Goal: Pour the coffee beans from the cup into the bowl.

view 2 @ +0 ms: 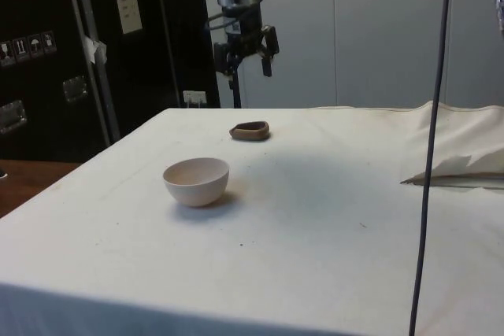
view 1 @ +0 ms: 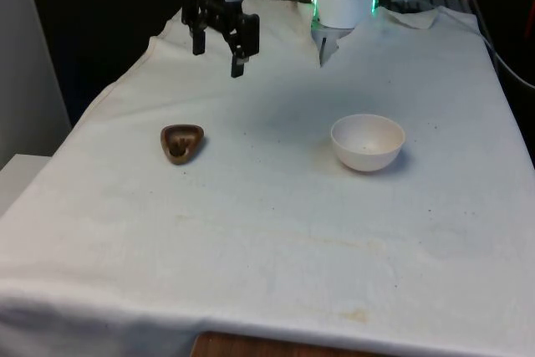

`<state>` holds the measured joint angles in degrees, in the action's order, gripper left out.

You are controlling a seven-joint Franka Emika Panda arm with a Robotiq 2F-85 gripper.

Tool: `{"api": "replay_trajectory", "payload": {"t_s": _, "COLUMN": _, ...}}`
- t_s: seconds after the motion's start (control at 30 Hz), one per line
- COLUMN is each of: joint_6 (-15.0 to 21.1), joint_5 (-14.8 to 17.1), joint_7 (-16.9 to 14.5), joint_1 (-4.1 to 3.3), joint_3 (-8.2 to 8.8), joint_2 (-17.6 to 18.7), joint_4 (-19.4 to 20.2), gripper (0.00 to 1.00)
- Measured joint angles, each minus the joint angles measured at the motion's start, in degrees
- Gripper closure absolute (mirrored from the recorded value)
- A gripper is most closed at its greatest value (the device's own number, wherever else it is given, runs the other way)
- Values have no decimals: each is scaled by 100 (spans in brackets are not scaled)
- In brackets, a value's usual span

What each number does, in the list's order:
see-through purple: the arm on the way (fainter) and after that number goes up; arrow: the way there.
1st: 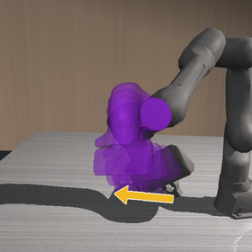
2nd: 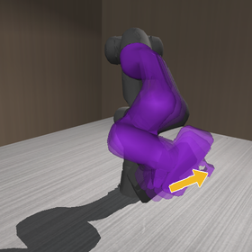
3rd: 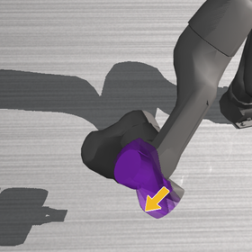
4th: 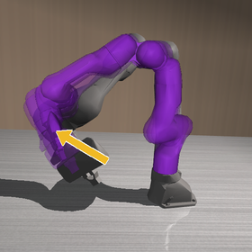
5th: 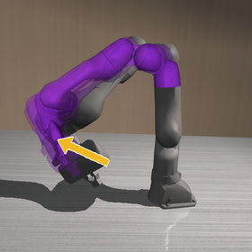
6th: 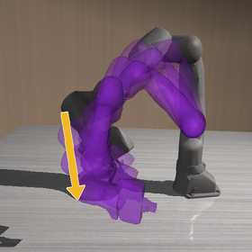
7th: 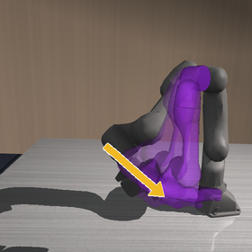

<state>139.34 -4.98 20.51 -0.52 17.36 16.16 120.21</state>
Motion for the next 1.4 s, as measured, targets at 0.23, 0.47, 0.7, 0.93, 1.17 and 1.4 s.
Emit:
{"api": "replay_trajectory", "payload": {"t_s": 0.23, "joint_6": 120, "joint_5": 0, "joint_7": 178, "joint_1": 0, "joint_3": 29, "joint_2": 69, "joint_4": 46, "gripper": 0}}
{"api": "replay_trajectory", "payload": {"t_s": 0.47, "joint_6": 235, "joint_5": 0, "joint_7": 378, "joint_1": 0, "joint_3": 34, "joint_2": 149, "joint_4": 69, "gripper": 0}}
{"api": "replay_trajectory", "payload": {"t_s": 0.7, "joint_6": 338, "joint_5": 0, "joint_7": 647, "joint_1": 0, "joint_3": 40, "joint_2": 252, "joint_4": 69, "gripper": 0}}
{"api": "replay_trajectory", "payload": {"t_s": 0.93, "joint_6": 441, "joint_5": 0, "joint_7": 871, "joint_1": 0, "joint_3": 74, "joint_2": 355, "joint_4": 69, "gripper": 0}}
{"api": "replay_trajectory", "payload": {"t_s": 1.17, "joint_6": 487, "joint_5": 0, "joint_7": 957, "joint_1": 0, "joint_3": 166, "joint_2": 424, "joint_4": 34, "gripper": 0}}
{"api": "replay_trajectory", "payload": {"t_s": 1.4, "joint_6": 516, "joint_5": 0, "joint_7": 1054, "joint_1": 0, "joint_3": 258, "joint_2": 510, "joint_4": -17, "gripper": 0}}
